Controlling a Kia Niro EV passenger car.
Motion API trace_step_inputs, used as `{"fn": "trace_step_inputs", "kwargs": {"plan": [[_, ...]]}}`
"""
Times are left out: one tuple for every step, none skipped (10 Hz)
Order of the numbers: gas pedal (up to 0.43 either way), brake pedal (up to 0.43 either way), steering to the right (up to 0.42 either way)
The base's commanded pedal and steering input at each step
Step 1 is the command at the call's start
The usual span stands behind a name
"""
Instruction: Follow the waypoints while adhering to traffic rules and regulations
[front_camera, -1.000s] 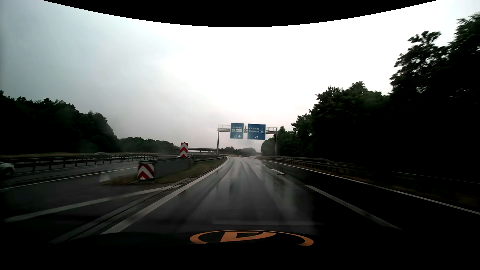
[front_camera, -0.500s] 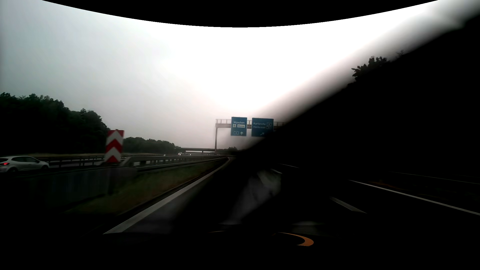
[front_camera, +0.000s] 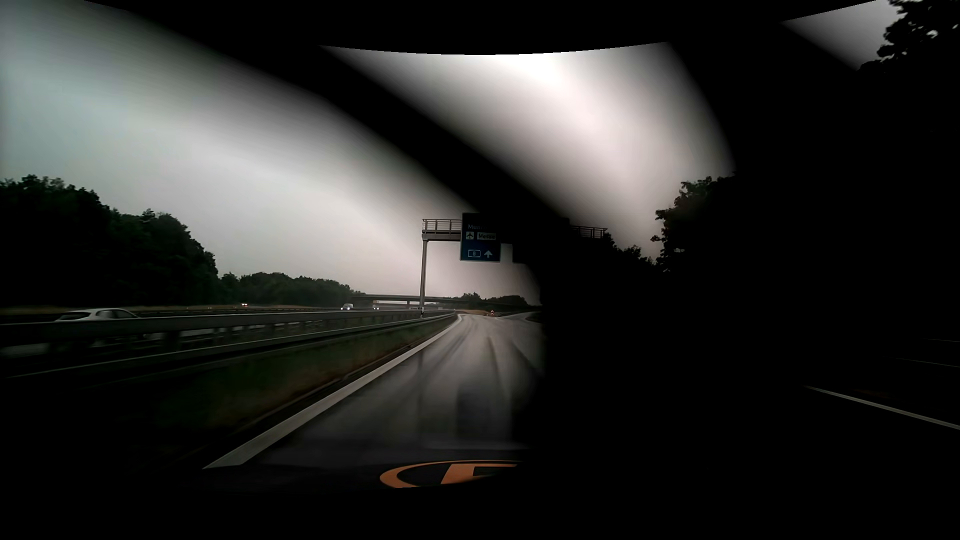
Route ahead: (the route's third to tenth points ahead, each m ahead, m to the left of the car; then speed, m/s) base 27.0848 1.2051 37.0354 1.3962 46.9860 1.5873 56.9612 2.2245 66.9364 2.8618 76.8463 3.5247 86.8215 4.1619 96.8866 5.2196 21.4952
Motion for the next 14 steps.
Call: {"fn": "trace_step_inputs", "kwargs": {"plan": [[0.138, 0.000, -0.008], [0.138, 0.000, -0.008], [0.138, 0.000, -0.008], [0.138, 0.000, -0.008], [0.138, 0.000, -0.007], [0.138, 0.000, -0.007], [0.118, 0.000, -0.007], [0.087, 0.000, -0.007], [0.087, 0.000, -0.007], [0.087, 0.000, -0.007], [0.087, 0.000, -0.007], [0.087, 0.000, -0.007], [0.087, 0.000, -0.007], [0.087, 0.000, -0.007]]}}
